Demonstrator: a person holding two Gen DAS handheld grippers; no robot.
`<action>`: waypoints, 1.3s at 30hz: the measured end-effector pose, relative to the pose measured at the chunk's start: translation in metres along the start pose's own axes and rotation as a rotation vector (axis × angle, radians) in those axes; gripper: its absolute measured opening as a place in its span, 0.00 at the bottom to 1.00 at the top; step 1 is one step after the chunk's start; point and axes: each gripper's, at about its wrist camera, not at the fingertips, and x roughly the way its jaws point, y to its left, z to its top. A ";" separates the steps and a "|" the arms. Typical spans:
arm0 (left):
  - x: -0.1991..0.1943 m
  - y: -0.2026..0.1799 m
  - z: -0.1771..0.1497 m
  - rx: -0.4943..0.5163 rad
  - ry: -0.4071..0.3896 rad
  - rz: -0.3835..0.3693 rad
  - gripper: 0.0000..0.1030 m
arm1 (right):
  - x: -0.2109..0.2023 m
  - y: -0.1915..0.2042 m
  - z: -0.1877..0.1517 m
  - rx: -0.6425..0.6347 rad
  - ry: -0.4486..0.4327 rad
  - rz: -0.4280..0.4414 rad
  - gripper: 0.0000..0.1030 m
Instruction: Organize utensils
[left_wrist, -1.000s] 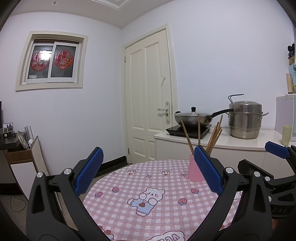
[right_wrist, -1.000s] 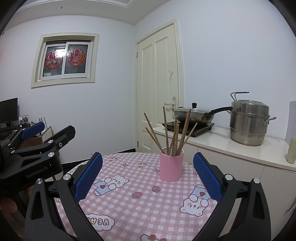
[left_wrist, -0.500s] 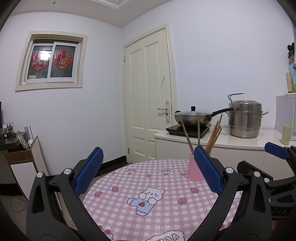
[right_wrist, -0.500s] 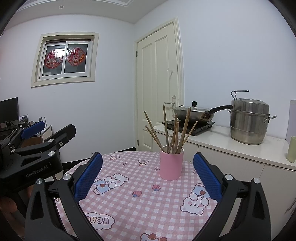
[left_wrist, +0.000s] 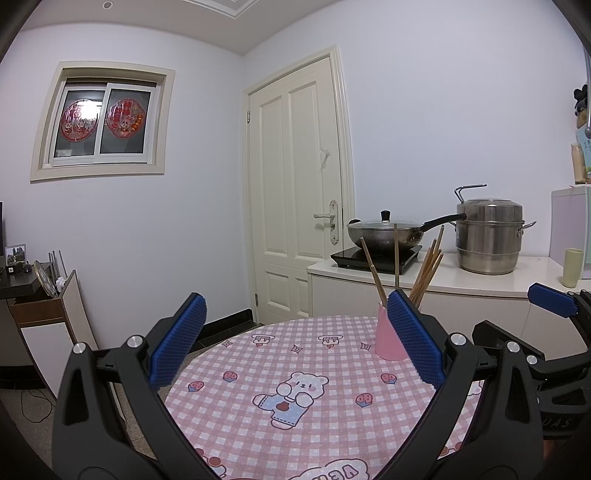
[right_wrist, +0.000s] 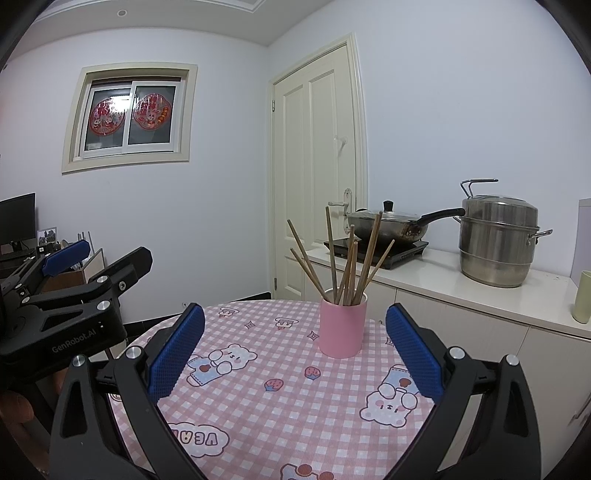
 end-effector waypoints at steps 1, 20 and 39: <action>0.000 0.000 -0.001 0.000 0.000 0.000 0.94 | 0.001 0.000 0.001 0.000 0.000 0.000 0.92; 0.001 0.000 -0.004 0.001 0.000 0.002 0.94 | 0.002 0.001 0.000 -0.005 -0.002 0.002 0.92; 0.002 0.000 -0.005 0.003 0.004 0.002 0.94 | 0.003 0.001 0.001 -0.004 0.004 0.000 0.92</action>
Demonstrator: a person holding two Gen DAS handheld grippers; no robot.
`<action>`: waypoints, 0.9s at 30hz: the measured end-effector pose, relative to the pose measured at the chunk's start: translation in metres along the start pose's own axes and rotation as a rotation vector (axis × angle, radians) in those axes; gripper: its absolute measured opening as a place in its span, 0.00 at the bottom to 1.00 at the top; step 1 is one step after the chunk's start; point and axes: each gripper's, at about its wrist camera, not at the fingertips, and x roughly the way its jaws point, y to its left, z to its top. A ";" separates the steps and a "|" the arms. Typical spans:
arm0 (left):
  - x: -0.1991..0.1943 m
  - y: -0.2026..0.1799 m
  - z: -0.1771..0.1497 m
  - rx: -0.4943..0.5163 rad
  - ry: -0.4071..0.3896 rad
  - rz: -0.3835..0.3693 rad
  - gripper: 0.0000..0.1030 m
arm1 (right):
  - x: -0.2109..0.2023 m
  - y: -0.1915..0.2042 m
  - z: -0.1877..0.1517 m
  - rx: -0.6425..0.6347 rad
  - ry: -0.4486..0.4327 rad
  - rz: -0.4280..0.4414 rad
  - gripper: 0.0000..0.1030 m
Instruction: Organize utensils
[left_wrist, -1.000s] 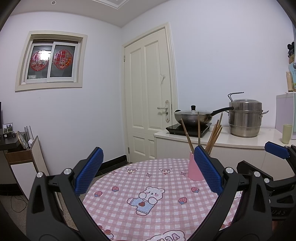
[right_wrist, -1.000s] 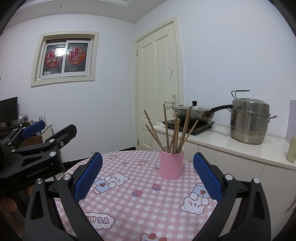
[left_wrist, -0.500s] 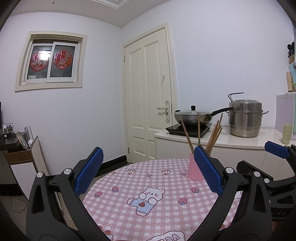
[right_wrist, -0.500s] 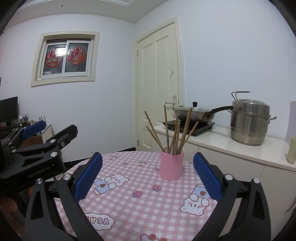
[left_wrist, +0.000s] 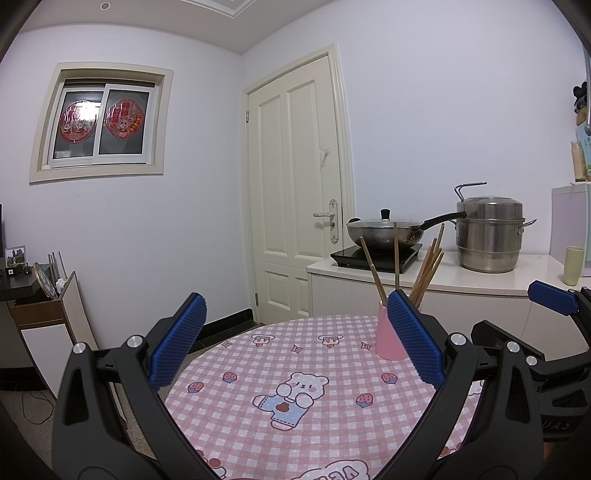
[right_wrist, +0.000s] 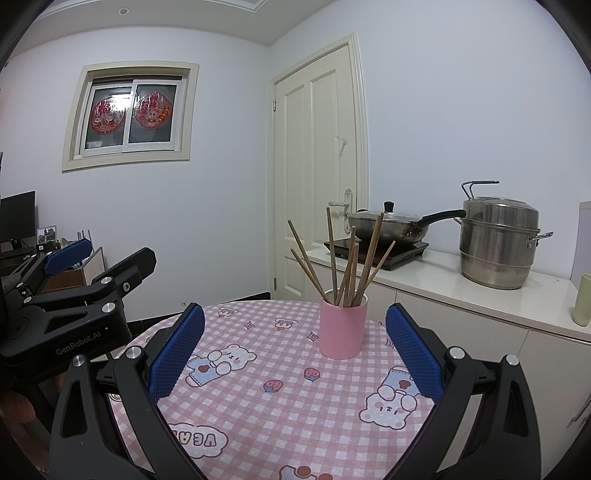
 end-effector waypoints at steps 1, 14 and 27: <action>0.000 0.000 0.000 0.000 0.001 0.000 0.94 | 0.000 0.000 0.000 -0.001 0.001 -0.001 0.92; 0.002 -0.001 0.000 0.001 0.011 -0.002 0.94 | 0.001 -0.001 0.001 0.000 0.004 -0.001 0.92; 0.002 0.000 0.000 0.002 0.012 -0.002 0.94 | 0.001 0.000 -0.002 0.000 0.009 -0.004 0.92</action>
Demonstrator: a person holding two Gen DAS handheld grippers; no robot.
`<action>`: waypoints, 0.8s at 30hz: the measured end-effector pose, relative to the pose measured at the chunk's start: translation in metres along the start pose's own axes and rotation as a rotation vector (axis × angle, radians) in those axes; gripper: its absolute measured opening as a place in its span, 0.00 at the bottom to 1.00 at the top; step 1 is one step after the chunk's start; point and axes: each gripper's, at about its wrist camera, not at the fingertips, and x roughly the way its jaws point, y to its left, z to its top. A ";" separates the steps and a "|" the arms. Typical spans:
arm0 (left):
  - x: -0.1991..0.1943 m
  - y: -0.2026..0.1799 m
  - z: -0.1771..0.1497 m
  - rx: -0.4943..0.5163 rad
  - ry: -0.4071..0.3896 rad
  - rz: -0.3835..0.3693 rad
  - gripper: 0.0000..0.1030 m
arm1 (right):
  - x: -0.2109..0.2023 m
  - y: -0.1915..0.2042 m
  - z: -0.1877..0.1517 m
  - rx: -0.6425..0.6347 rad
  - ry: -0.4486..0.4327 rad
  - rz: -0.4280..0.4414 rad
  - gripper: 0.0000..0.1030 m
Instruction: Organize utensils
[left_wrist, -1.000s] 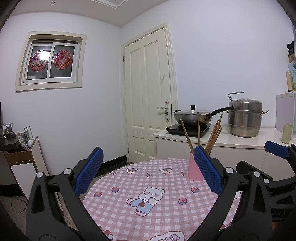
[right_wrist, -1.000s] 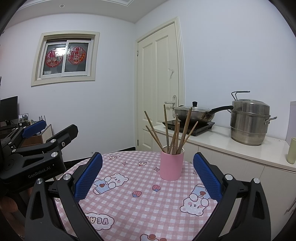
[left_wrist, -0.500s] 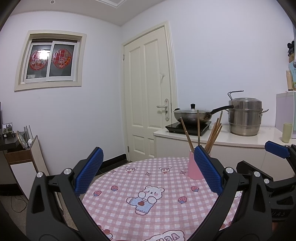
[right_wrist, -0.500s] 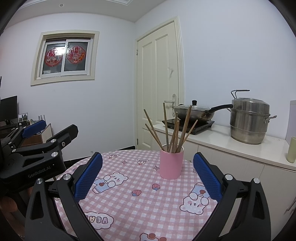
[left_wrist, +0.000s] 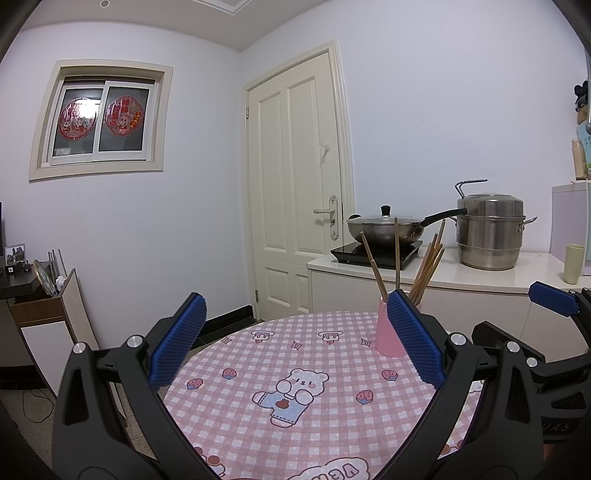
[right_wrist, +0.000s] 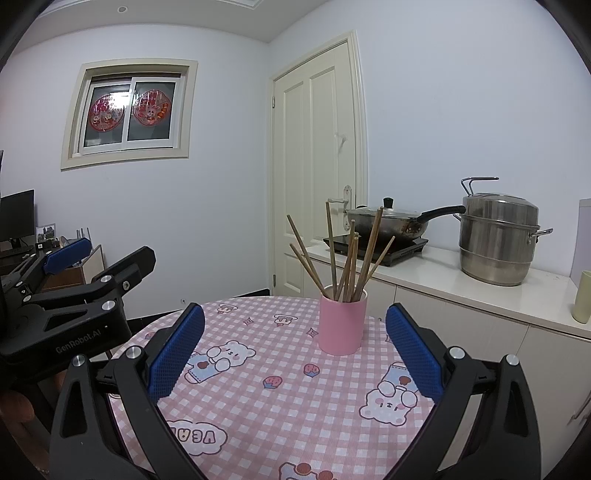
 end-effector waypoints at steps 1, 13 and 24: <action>0.000 0.000 0.000 0.000 -0.001 0.000 0.94 | 0.000 0.000 0.000 0.000 0.000 0.000 0.92; 0.000 0.000 -0.001 0.002 0.001 0.000 0.94 | 0.000 -0.001 0.000 0.000 0.002 0.001 0.92; 0.001 0.000 -0.002 0.002 0.003 0.001 0.94 | 0.000 -0.001 -0.002 0.001 0.006 -0.001 0.92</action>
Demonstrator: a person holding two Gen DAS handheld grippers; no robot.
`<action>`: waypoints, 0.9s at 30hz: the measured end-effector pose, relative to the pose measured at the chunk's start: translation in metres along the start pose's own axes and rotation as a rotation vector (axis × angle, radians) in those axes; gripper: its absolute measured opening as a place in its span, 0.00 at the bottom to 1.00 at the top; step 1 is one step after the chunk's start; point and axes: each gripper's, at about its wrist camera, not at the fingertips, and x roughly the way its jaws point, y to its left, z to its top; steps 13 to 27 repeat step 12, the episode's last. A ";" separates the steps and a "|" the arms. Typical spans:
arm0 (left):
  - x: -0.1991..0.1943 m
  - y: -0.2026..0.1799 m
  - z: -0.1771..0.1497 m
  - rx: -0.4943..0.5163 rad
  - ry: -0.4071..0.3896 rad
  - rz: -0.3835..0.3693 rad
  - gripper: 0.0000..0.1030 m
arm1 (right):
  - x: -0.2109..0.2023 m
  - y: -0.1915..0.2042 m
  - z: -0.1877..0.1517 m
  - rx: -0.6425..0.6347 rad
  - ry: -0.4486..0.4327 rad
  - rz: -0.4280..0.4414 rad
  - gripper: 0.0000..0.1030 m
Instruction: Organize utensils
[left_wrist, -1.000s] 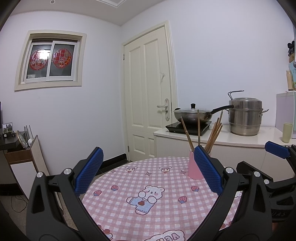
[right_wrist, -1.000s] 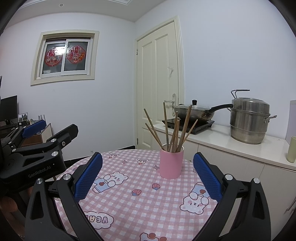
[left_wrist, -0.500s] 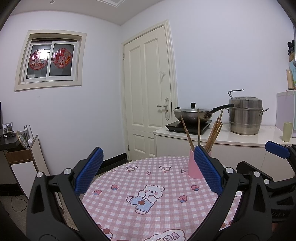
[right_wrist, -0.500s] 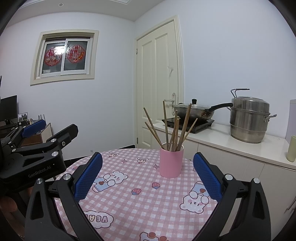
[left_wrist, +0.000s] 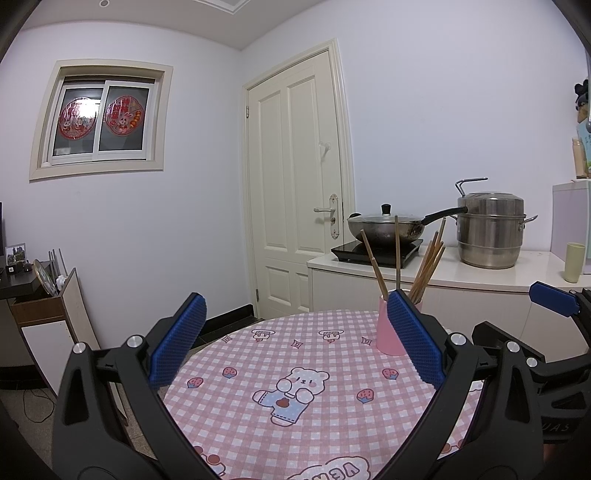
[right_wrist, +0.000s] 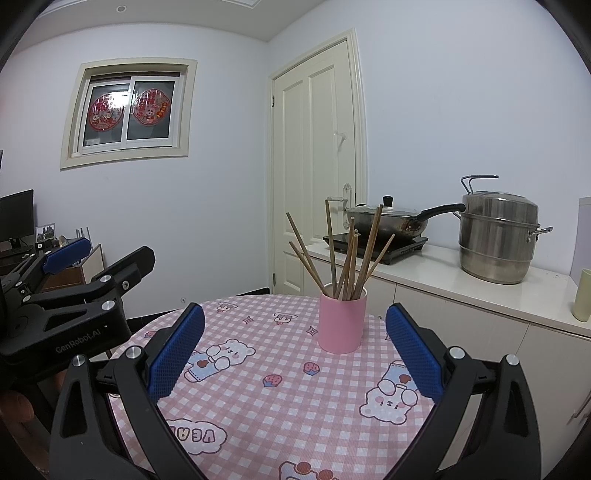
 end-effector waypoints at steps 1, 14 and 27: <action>0.000 0.000 0.000 0.001 0.000 0.000 0.94 | 0.000 0.000 0.000 0.000 0.000 0.000 0.92; 0.008 0.000 -0.007 0.016 0.024 0.009 0.94 | 0.012 0.000 -0.004 0.005 0.025 -0.001 0.92; 0.008 0.000 -0.007 0.016 0.024 0.009 0.94 | 0.012 0.000 -0.004 0.005 0.025 -0.001 0.92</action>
